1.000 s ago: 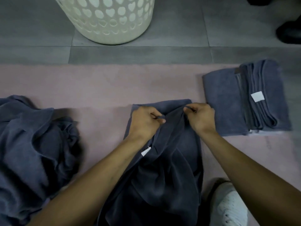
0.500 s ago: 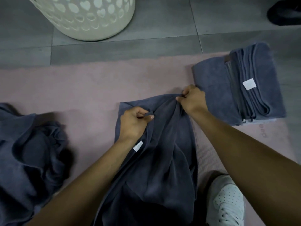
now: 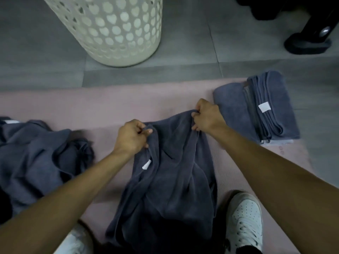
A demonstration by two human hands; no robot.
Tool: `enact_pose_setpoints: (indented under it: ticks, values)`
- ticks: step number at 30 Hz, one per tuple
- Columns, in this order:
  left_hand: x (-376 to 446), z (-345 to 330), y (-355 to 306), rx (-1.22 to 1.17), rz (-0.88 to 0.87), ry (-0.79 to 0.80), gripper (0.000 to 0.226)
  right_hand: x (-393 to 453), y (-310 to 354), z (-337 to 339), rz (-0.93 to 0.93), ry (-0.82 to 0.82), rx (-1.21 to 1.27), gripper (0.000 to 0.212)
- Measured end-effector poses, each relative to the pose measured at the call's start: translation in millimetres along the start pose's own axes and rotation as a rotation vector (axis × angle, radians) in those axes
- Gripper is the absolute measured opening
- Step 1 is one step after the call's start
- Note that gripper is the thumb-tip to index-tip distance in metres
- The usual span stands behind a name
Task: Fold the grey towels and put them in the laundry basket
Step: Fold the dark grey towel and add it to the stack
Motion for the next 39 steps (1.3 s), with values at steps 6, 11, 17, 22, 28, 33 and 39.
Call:
enact_pose_setpoints:
  ticks: [6, 11, 17, 22, 28, 33, 39]
  values:
    - [-65, 83, -58, 0.074, 0.034, 0.121, 0.016, -88, 100, 59, 0.106, 0.141, -0.201, 0.011]
    - [-143, 147, -118, 0.108, -0.022, 0.067, 0.014, -183, 166, 114, 0.115, 0.118, -0.289, 0.018]
    - [-233, 210, -160, -0.088, -0.256, -0.205, 0.019, -281, 190, 159, 0.287, -0.188, 0.09, 0.02]
    - [-292, 197, -144, 0.115, -0.455, -0.277, 0.027, -332, 163, 155, 0.506, -0.411, -0.029, 0.014]
    - [-318, 209, -137, -0.26, -0.446, -0.38, 0.017, -356, 155, 164, 0.495, -0.481, 0.214, 0.018]
    - [-332, 214, -138, -0.301, -0.531, -0.477, 0.02, -382, 153, 179, 0.542, -0.675, 0.222, 0.015]
    - [-283, 187, -122, 0.02, -0.129, -0.197, 0.017, -338, 139, 159, 0.175, -0.298, -0.058, 0.018]
Point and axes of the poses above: each hand's wrist, its own x-axis towards the middle knuckle, its own z-axis out of the back of the hand, y = z × x, the point moved 3 cm from there along x, towards the middle knuckle, and after that the axes turned 2 degrees about x, right-handed, at the moved point
